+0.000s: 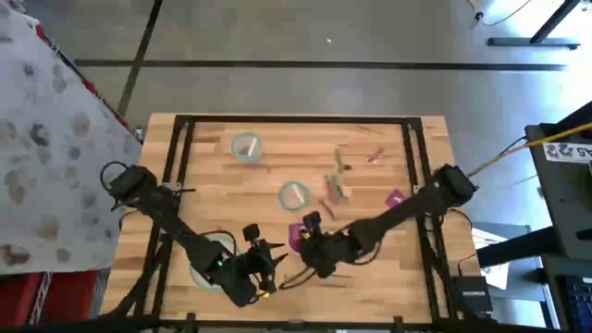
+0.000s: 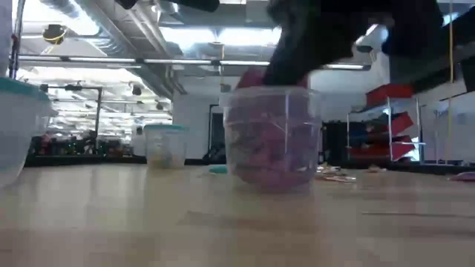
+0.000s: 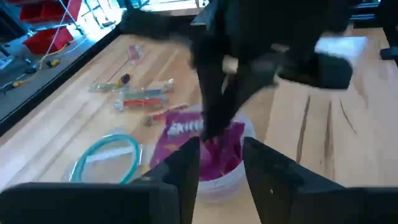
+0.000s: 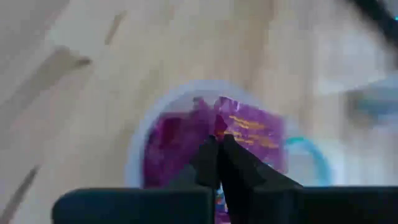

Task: Sort candy
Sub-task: Put the violet candy into the bottom small transparent bin

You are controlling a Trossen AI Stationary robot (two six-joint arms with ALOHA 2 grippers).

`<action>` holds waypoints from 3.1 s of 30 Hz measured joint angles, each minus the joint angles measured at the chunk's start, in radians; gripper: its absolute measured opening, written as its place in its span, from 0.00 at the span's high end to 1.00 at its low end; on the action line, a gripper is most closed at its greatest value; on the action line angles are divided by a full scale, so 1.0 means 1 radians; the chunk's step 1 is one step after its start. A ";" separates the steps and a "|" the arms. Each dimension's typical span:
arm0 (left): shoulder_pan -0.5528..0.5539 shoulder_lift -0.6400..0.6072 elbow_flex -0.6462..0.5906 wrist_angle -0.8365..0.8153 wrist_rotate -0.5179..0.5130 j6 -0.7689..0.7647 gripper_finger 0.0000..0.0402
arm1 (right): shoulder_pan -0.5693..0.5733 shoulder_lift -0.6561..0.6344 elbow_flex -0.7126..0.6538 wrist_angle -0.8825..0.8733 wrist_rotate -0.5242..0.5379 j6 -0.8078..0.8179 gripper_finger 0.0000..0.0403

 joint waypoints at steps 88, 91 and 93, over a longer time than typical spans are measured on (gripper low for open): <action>-0.024 0.000 0.000 -0.013 0.000 -0.007 0.73 | 0.033 -0.436 -0.194 -0.722 0.071 0.815 0.98; -0.024 0.000 0.000 -0.010 0.000 0.000 0.73 | 0.027 -0.523 -0.351 -0.757 -0.007 1.064 0.94; -0.022 0.002 0.000 -0.007 0.000 0.001 0.73 | 0.026 -0.566 -0.452 -0.715 -0.065 1.151 0.88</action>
